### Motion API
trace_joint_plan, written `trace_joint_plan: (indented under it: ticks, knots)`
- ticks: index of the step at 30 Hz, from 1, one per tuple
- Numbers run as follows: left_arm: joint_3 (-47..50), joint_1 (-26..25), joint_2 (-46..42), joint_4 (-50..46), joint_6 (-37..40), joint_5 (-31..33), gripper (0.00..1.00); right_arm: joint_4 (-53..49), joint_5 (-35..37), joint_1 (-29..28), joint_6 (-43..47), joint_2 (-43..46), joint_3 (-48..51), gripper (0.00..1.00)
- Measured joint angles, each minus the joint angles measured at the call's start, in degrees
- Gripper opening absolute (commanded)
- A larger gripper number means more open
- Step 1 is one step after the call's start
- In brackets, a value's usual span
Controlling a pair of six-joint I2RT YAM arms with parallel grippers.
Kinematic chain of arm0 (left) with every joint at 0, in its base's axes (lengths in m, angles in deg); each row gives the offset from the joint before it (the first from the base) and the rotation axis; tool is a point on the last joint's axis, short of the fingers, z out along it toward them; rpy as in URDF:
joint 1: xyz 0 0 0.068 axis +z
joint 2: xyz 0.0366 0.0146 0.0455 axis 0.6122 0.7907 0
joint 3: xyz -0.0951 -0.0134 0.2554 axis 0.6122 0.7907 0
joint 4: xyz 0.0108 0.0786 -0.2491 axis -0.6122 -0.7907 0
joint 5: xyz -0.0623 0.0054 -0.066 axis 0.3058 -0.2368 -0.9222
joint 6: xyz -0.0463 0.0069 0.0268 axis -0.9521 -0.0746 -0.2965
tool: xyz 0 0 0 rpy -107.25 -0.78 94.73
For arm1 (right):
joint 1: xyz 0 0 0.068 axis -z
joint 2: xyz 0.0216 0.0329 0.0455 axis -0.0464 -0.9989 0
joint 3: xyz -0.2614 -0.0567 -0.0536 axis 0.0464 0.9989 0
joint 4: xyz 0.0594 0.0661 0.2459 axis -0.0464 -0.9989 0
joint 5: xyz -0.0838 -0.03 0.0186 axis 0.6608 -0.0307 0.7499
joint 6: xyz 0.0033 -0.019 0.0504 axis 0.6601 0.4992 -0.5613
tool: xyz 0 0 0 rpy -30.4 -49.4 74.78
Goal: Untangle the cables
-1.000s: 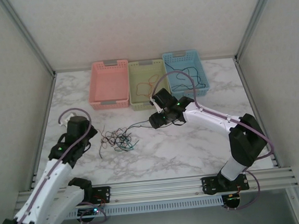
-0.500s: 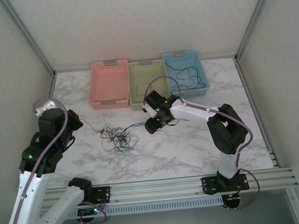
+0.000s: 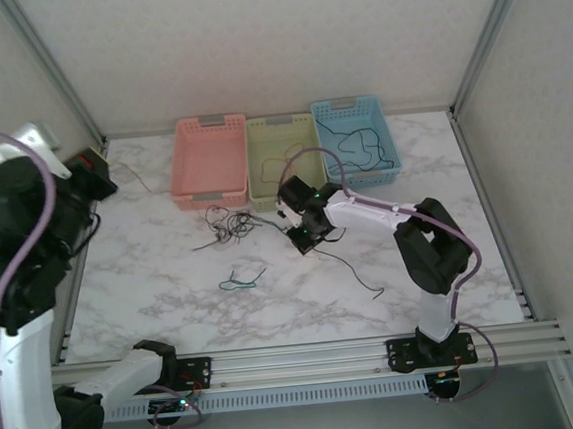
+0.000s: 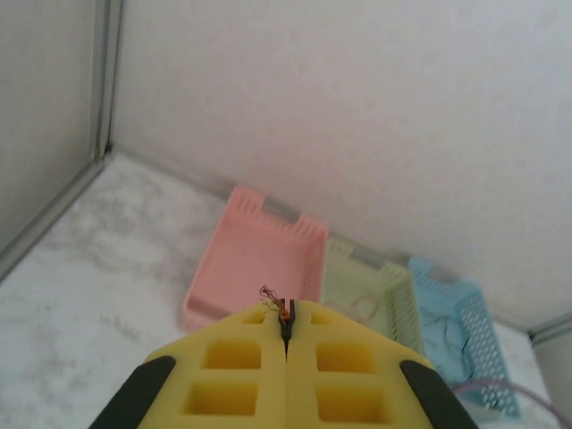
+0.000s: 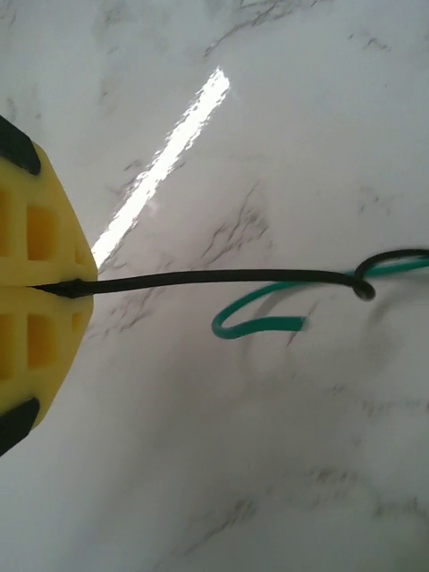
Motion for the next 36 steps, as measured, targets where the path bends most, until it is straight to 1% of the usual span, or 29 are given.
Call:
trace_joint_plan:
  ticks: [5,7,10,14,19,22,27,31,32,35,36]
  knots:
    - [-18.91,0.02,4.87,-2.62,4.13,4.57,0.0,-0.11,2.43,2.12,-0.39,7.65,3.06,0.0]
    - [-23.85,0.02,5.42,-3.17,5.09,5.75,0.0,-0.44,3.74,3.41,-0.46,8.87,3.26,0.0]
    - [-27.65,0.02,4.83,-3.39,5.9,7.5,0.0,-0.83,5.7,4.28,-0.83,8.9,3.8,0.0]
    - [-28.65,0.02,3.3,-3.15,6.4,9.88,0.0,-1.97,7.21,5.84,-1.95,8.7,4.68,0.0]
    - [-30.08,0.02,2.64,-0.55,7.58,12.28,0.0,-2.25,8.5,9.07,-2.95,8.24,5.53,0.0]
    - [-30.4,0.02,2.43,0.37,7.61,12.66,0.0,-2.47,9.66,9.07,-2.97,8.22,5.81,0.0]
    - [-30.23,0.02,1.88,1.44,7.98,13.03,0.0,-2.47,9.64,9.07,-2.97,8.02,5.84,0.0]
    - [-26.05,0.02,-1.16,3.93,7.93,12.83,0.0,-2.27,8.15,9.07,-2.93,8.02,5.86,0.0]
    - [-25.66,0.02,-1.62,4.13,7.91,12.66,0.0,-2.08,7.65,9.07,-2.93,8.09,5.92,0.02]
    - [-25.33,0.02,-2.36,4.46,7.23,11.32,0.0,-1.38,4.96,9.03,-2.95,8.96,6.4,0.21]
    - [-25.0,0.02,-2.49,4.52,6.8,10.47,0.0,-1.18,3.72,8.9,-3.02,9.79,6.62,0.32]
